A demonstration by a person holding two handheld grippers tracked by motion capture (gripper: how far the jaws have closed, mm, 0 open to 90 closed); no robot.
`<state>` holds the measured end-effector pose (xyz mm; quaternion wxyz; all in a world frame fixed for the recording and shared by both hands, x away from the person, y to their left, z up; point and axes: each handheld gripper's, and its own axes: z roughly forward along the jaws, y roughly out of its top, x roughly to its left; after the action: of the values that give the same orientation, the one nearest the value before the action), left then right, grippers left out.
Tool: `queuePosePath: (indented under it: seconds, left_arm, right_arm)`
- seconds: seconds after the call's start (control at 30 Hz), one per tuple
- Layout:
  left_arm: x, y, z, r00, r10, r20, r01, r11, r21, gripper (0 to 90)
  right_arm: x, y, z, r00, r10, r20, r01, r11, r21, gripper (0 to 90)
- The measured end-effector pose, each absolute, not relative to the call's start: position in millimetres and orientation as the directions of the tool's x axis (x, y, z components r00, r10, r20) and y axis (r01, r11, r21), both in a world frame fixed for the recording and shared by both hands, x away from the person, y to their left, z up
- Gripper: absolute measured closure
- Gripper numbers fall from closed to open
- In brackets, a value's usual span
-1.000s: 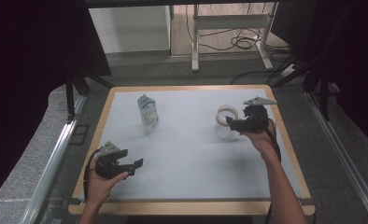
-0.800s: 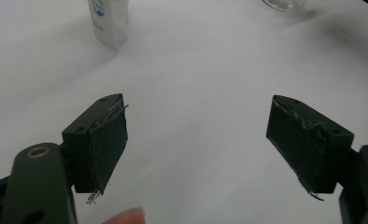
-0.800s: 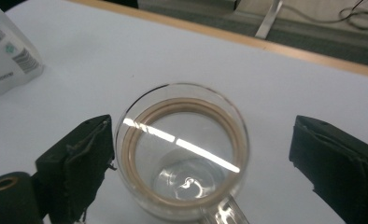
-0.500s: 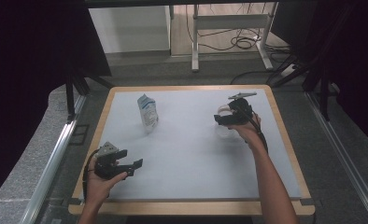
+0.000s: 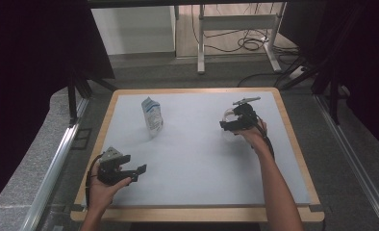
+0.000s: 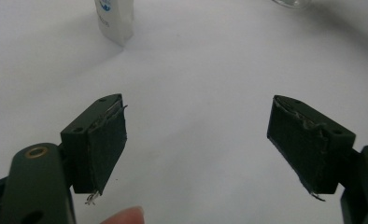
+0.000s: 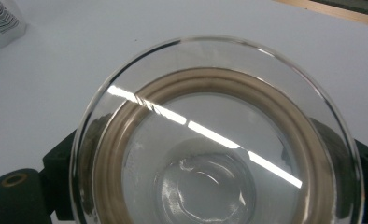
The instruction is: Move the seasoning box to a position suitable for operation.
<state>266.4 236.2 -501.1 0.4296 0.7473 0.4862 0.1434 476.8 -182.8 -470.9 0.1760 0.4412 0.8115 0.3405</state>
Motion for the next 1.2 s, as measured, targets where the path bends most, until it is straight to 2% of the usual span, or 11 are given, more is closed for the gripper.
queuePosePath:
  seconds: [0.57, 1.2]
  left_arm:
    - [267, 234, -504, 0.486, 0.851, -0.199, 0.608, -0.166, 0.777, 19.4]
    - [264, 238, -502, 0.478, 0.854, -0.204, 0.608, -0.154, 0.779, 19.4]
  right_arm:
    - [472, -183, -464, -0.561, 0.827, 0.03, 0.599, 0.38, 0.705, 11.3]
    - [429, -188, -433, -0.633, 0.774, -0.022, 0.519, 0.445, 0.73, 11.3]
